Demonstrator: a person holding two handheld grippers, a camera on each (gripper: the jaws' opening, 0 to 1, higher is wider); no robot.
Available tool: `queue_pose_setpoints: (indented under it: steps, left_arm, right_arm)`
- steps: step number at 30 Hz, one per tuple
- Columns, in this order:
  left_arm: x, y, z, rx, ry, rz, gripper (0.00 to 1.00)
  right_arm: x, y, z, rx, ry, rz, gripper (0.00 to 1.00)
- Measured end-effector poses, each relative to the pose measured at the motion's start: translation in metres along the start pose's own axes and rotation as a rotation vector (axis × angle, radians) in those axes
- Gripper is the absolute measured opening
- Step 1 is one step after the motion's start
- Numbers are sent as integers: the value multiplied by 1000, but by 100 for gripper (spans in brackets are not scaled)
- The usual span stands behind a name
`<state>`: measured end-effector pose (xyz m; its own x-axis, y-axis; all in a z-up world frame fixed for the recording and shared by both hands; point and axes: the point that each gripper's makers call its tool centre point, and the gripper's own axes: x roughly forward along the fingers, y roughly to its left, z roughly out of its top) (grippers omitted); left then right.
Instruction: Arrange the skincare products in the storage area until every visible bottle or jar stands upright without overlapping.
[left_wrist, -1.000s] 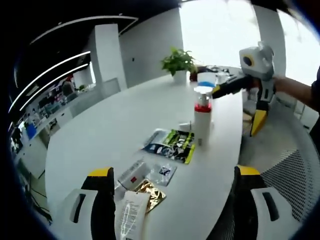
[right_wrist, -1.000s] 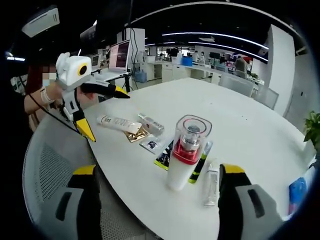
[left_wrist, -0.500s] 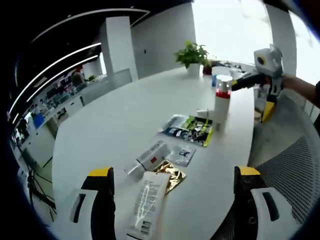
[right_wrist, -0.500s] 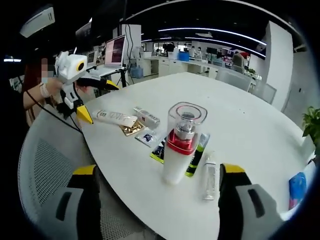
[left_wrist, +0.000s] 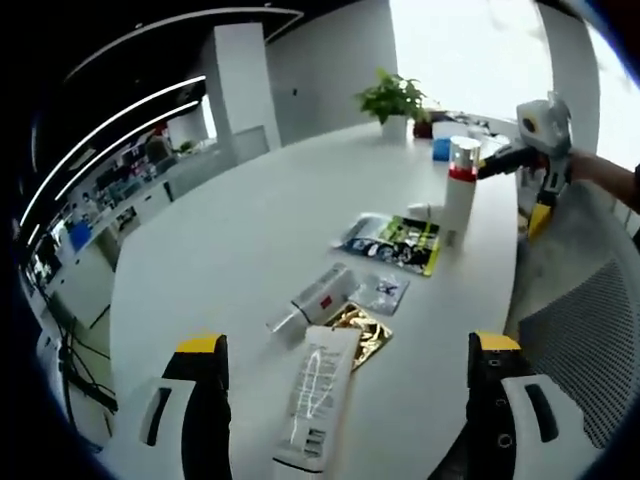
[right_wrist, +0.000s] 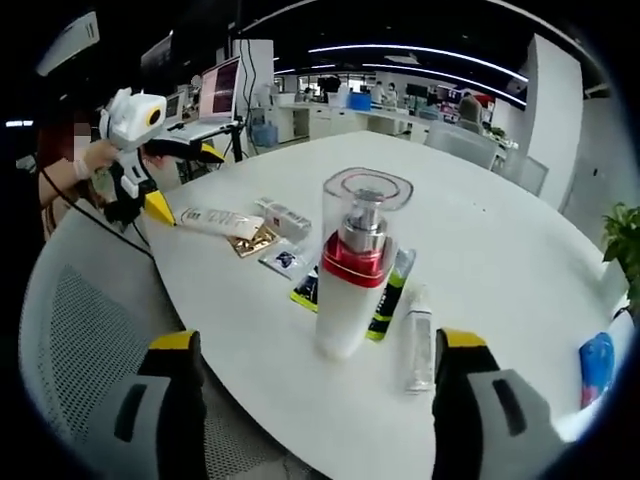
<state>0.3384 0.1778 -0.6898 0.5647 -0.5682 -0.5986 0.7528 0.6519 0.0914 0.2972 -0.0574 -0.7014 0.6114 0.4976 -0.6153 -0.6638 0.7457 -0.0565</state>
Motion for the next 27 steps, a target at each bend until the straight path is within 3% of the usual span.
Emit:
queue_pose_setpoints:
  steps: [8,11,18,27]
  left_arm:
    - [7,4,-10,20,54,-15,97]
    - [11,4,-20,48,112,-41,97]
    - [20,4,-31,67,166,-101,70]
    - [36,10,-48,74,259,-126,55]
  right_arm:
    - [1,-6,-5,-6,2,-23,75]
    - [0,-8,-4,-1,-5,-26,71]
    - [2,-8,-5,10,-4,-23,69]
    - [1,-9,-9,18,14,-23,69]
